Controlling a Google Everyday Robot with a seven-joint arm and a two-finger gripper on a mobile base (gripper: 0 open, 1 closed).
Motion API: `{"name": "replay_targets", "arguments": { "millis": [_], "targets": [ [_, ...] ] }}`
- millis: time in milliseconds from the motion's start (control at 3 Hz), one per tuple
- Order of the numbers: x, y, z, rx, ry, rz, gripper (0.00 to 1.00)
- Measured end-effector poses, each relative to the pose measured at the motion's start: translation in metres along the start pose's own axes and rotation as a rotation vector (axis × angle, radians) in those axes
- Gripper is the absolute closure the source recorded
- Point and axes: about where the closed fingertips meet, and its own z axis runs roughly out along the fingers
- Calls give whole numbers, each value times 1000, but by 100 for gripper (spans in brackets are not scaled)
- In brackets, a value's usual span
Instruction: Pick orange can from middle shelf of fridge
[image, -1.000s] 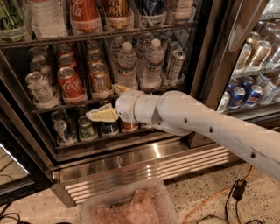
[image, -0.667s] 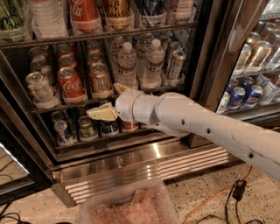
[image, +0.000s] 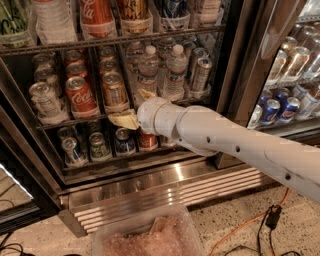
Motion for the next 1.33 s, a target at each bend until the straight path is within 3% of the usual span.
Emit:
{"name": "replay_targets", "arguments": {
  "millis": [333,1000,1333],
  "targets": [
    [-1,-4,5,12,-9,1,23],
    [5,17,35,-58,-3,22,35],
    [4,21,42,-71,-7,25,34]
  ]
}}
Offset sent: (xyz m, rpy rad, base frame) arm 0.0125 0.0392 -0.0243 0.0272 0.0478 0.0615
